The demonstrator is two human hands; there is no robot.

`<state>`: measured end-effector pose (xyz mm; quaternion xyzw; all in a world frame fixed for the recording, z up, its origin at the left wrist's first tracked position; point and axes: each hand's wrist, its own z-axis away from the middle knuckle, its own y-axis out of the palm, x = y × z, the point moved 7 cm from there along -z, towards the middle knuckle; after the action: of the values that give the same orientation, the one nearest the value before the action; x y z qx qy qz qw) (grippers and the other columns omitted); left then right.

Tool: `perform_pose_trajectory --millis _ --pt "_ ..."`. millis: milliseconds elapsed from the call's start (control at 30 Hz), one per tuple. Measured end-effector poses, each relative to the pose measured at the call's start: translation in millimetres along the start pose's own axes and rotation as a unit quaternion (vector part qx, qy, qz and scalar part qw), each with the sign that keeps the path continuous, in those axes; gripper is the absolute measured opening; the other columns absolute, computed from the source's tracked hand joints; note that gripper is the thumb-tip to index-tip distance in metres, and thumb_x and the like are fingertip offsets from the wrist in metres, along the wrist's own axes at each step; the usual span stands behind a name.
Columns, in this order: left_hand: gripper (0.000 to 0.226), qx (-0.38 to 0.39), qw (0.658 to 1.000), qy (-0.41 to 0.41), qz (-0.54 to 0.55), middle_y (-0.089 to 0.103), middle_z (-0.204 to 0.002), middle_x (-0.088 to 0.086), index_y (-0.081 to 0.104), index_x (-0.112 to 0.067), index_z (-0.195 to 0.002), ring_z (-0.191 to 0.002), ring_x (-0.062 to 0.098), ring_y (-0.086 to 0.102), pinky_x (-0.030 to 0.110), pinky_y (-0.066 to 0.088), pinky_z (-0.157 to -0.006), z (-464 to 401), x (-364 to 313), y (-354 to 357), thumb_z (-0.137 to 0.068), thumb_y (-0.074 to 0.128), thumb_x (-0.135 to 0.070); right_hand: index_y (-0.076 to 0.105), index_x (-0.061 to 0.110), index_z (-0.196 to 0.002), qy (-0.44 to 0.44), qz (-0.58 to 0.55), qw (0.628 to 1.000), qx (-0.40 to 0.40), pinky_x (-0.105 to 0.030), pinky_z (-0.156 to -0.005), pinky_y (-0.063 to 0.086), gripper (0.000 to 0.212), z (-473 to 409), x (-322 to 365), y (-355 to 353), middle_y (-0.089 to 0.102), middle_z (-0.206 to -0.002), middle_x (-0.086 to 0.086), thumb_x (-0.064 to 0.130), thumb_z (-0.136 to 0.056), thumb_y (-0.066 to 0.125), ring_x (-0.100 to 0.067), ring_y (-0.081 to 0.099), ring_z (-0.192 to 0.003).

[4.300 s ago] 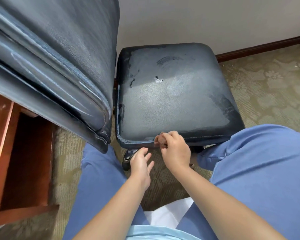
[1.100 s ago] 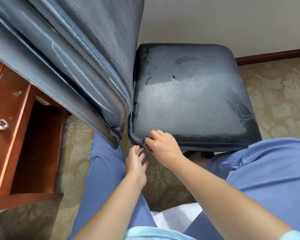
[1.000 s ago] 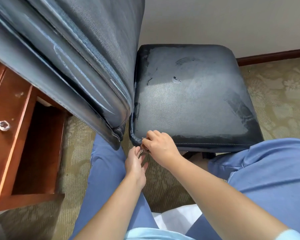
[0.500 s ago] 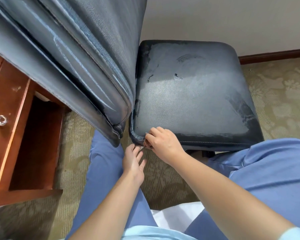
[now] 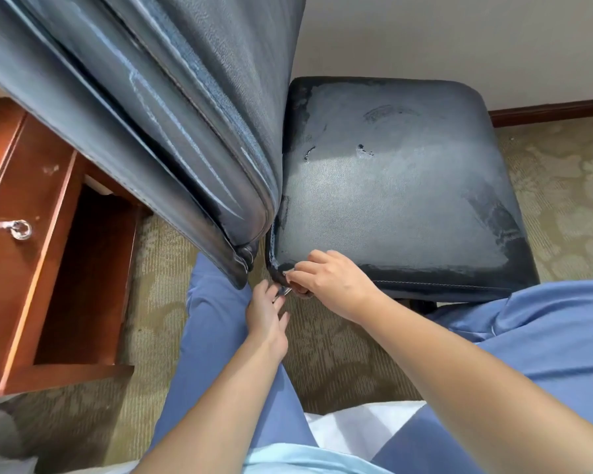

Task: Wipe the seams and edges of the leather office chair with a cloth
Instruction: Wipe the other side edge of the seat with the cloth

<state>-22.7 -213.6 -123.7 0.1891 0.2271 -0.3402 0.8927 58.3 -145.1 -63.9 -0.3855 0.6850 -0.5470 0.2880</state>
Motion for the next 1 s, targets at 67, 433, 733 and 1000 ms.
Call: perform_pose_trajectory --millis 67,433,733,1000 --pt "0.04 0.006 1.0 -0.001 0.0 0.056 -0.138 -0.002 0.054 -0.014 -0.133 -0.13 0.017 0.049 0.033 0.033 -0.1 -1 2 1 -0.1 0.036 -0.027 0.07 0.024 -0.088 0.002 0.003 1.0 0.004 -0.026 -0.055 0.038 0.015 -2 1 1 0.062 -0.075 0.011 0.019 -0.074 0.071 -0.016 0.056 -0.071" --pt "0.018 -0.029 0.999 0.004 0.03 0.061 -0.12 -0.002 0.057 -0.021 -0.103 -0.1 0.014 0.054 0.029 0.038 -0.071 -3 -4 -4 -0.099 0.04 -0.024 0.065 0.02 -0.073 0.144 -0.068 0.987 0.008 -0.026 -0.053 0.039 0.031 -38 0 8 0.062 -0.066 0.009 0.015 -0.048 0.082 -0.02 0.058 -0.069" --pt "0.022 -0.028 0.999 0.015 0.029 0.063 -0.102 -0.003 0.057 -0.023 -0.08 -0.083 0.01 0.059 0.032 0.039 -0.08 -2 -7 -1 -0.097 0.042 -0.021 0.069 0.021 -0.088 0.034 -0.109 0.993 0.033 -0.027 -0.058 0.04 0.023 -31 6 13 0.067 -0.079 0.013 0.016 -0.066 0.075 -0.021 0.057 -0.079" --pt "0.022 -0.026 0.998 0.006 0.051 0.064 -0.096 -0.003 0.059 -0.021 -0.086 -0.086 0.011 0.06 0.032 0.04 -0.082 -4 -5 -1 -0.099 0.041 -0.023 0.067 0.022 -0.092 0.051 -0.104 0.989 0.096 -0.029 -0.065 0.027 0.014 -48 4 10 0.068 -0.087 0.01 0.017 -0.079 0.064 -0.023 0.055 -0.096"
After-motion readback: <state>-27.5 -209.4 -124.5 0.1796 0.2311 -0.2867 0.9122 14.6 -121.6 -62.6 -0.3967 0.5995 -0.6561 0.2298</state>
